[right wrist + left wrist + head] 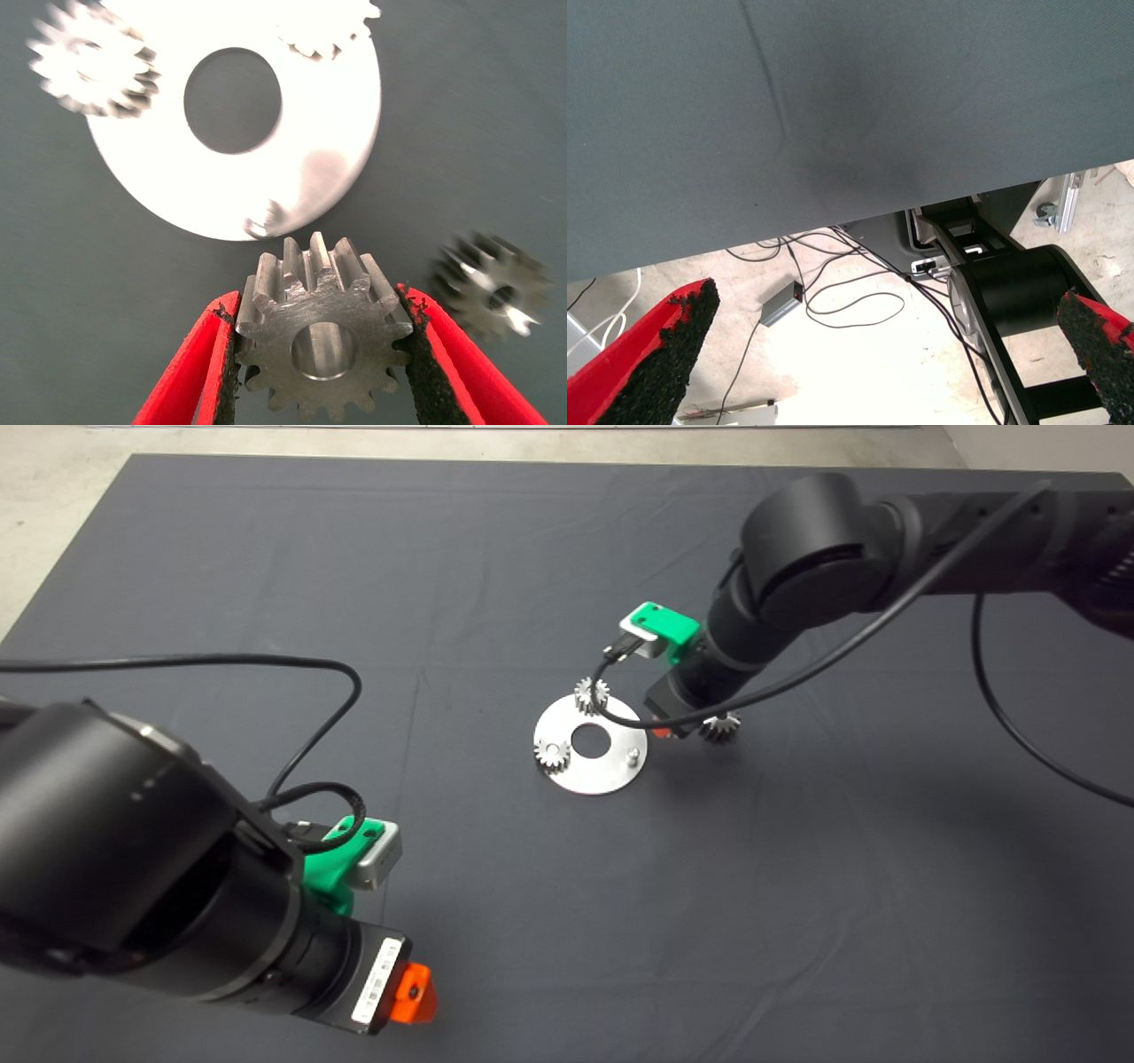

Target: Remove an incorrectly installed larger gear and replace it with the correct smaller gear

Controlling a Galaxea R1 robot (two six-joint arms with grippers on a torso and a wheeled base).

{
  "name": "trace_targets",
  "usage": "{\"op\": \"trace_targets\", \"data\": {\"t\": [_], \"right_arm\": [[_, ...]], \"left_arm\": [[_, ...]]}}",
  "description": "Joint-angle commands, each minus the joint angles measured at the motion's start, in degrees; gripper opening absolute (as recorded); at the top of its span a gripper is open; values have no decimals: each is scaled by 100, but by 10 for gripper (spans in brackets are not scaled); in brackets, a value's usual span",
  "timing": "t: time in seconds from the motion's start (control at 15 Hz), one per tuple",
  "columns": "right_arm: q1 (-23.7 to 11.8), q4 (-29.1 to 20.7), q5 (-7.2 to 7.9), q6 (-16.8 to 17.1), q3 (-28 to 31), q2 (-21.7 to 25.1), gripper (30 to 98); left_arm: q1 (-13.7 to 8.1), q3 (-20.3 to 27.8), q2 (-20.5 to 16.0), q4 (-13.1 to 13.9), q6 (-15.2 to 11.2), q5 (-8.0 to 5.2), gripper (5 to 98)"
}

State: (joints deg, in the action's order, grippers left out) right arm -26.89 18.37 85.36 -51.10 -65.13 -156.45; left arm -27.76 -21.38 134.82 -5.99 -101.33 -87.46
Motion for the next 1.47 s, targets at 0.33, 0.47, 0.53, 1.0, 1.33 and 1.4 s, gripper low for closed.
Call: {"op": "trace_targets", "data": {"t": [0.33,0.47,0.53,1.0,1.33,1.4], "right_arm": [[74,-274,25,4,2,5,413],[175,-272,16,4,-6,5,414],[248,-264,16,13,-6,-4,414],[404,-213,-186,37,-42,-101,413],[377,35,-177,48,-50,-189,414],[369,35,-177,48,-50,-206,413]], "left_arm": [[-28,92,-12,10,-54,-61,982],[105,83,-29,19,-229,-96,982],[247,85,-12,19,-282,-96,982],[279,83,-12,28,-300,-105,982],[279,86,-12,28,-300,-105,982],[279,83,-12,28,-300,-105,982]]}}
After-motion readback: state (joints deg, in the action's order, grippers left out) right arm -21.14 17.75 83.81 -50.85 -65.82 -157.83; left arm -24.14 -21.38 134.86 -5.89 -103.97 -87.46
